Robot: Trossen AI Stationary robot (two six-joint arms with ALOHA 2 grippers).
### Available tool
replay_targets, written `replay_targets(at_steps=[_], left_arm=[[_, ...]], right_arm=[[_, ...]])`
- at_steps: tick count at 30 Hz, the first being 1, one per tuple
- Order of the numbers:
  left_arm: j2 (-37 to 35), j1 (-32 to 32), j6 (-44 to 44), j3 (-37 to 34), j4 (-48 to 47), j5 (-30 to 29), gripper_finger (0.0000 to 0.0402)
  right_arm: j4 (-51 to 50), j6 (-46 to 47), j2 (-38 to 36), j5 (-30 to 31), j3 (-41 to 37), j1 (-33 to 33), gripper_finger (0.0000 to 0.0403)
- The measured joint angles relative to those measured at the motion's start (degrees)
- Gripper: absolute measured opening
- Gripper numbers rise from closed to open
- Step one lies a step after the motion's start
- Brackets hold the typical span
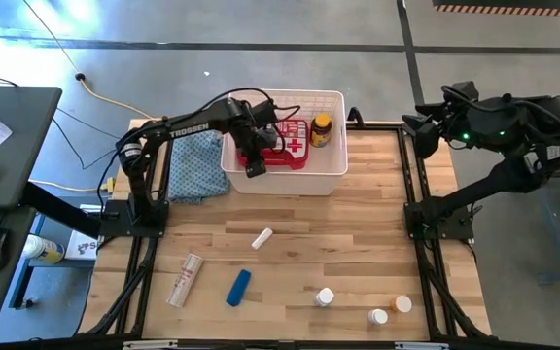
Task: Pick & place medical supplies in basket/bin
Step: Put the white rolled gauze into the white bin
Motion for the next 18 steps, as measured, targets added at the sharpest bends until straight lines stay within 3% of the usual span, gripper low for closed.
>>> replay_targets(at_steps=[8,18], left_arm=[[0.00,0.00,-0.69,9.52,-0.38,-0.69,0.0168],[-0.13,-0.76,-11.03,26.81,-4.33,-1.00,0.0167]], right_arm=[[0.00,-0.30,0.00,0.01,0.00,0.00,0.0199],[-1.28,-1.06,-0.18,-2.17,0.02,0.00,0.0199]])
